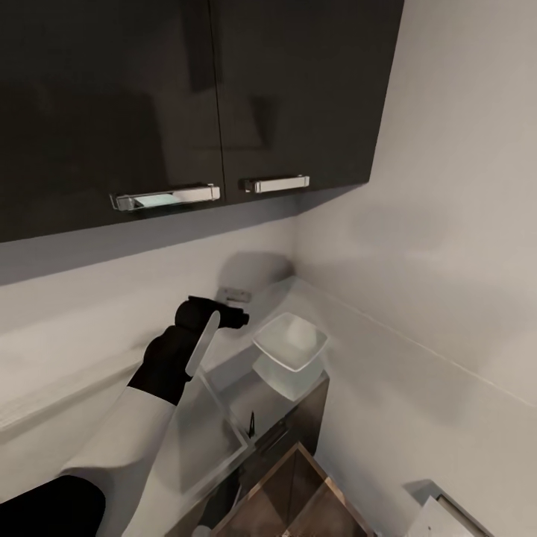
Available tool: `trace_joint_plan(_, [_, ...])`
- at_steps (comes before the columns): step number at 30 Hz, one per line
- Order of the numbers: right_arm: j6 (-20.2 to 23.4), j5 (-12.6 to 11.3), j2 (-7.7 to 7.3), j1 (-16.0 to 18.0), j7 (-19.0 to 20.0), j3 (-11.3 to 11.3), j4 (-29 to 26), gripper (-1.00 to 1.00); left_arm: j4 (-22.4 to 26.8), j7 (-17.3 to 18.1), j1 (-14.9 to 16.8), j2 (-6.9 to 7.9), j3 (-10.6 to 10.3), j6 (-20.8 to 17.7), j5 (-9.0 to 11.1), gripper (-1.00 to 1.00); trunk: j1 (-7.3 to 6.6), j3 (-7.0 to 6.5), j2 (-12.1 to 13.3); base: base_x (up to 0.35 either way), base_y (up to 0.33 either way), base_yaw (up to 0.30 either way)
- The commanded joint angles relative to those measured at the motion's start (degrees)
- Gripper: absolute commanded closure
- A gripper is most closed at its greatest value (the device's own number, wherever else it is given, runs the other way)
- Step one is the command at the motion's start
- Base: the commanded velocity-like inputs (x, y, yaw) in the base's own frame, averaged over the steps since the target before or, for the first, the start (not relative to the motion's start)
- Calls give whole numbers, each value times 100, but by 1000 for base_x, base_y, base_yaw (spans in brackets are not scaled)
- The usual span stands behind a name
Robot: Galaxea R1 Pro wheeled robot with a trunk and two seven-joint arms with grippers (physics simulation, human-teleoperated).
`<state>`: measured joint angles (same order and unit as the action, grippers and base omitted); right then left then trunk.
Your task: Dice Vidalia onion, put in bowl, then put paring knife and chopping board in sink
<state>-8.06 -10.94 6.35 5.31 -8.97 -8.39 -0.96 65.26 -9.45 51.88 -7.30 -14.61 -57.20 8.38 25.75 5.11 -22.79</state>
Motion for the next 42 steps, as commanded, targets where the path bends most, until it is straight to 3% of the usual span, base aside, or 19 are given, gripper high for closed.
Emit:
trace_joint_plan(1, [-20, -57, 3, 5, -17, -49, 3, -100, -24, -57, 6, 1, -7, -19, 63, -100, 3, 22, -13, 0, 0, 0])
trace_joint_plan(20, [-92, -18, 23, 5, 26, -72, -17, -100, -96, -53, 6, -54, 2, 453, 89, -100, 3, 107, -13, 0, 0, 0])
trace_joint_plan(35, [-39, -48, 33, 5, -26, -63, -18, -100, -110, -42, 6, -61, -6, 693, 482, -100, 3, 128, -13, 0, 0, 0])
trace_joint_plan(42, [-38, -49, 48, 5, -26, -60, -18, -100, -167, 244, 6, -61, -6, 701, 547, -100, 3, 190, -13, 0, 0, 0])
